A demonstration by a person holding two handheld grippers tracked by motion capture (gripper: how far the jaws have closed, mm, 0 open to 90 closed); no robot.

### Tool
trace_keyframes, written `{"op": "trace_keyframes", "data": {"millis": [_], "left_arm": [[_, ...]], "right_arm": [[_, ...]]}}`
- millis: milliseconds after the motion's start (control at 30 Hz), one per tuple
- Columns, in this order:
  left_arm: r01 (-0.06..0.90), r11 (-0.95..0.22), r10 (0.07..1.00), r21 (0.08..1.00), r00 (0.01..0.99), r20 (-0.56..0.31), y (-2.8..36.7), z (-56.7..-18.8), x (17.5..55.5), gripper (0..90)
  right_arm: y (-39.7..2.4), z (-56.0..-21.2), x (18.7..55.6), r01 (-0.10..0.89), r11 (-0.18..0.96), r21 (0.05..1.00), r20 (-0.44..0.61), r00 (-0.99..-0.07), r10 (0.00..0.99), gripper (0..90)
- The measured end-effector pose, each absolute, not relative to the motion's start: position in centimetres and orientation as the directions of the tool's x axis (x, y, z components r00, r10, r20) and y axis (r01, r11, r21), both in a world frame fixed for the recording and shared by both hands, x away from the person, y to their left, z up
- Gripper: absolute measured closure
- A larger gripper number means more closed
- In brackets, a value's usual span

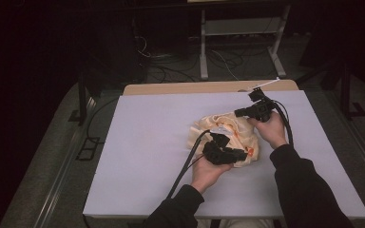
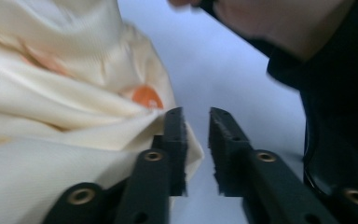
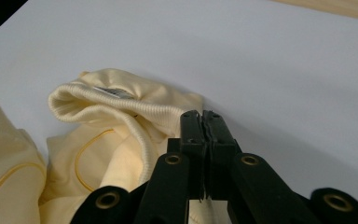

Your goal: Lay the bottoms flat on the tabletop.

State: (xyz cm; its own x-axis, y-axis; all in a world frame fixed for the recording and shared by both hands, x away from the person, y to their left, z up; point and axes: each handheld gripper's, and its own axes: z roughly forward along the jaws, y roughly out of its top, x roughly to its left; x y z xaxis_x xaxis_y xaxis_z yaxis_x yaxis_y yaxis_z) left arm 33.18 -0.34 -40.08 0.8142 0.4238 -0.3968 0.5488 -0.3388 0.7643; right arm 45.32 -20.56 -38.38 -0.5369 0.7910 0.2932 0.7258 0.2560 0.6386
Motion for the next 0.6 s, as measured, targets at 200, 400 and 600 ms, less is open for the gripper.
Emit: {"op": "trace_keyframes", "data": {"millis": [200,400,600], "left_arm": [[0.548,-0.262,0.457,0.794,0.795,-0.398,2.6,-37.3,34.4,50.5],[0.541,-0.195,0.507,0.818,0.770,-0.388,5.7,-35.4,35.7,31.2],[0.537,-0.190,0.578,0.822,0.738,-0.348,8.3,-34.5,36.9,18.9]], "right_arm": [[-20.7,-38.2,44.7,0.716,0.243,0.655,0.298,-0.540,0.787,72.2],[-20.6,-36.5,43.4,0.678,0.231,0.698,0.291,-0.564,0.773,48.3],[-19.6,-35.5,41.8,0.664,0.272,0.696,0.300,-0.614,0.730,36.0]]}}
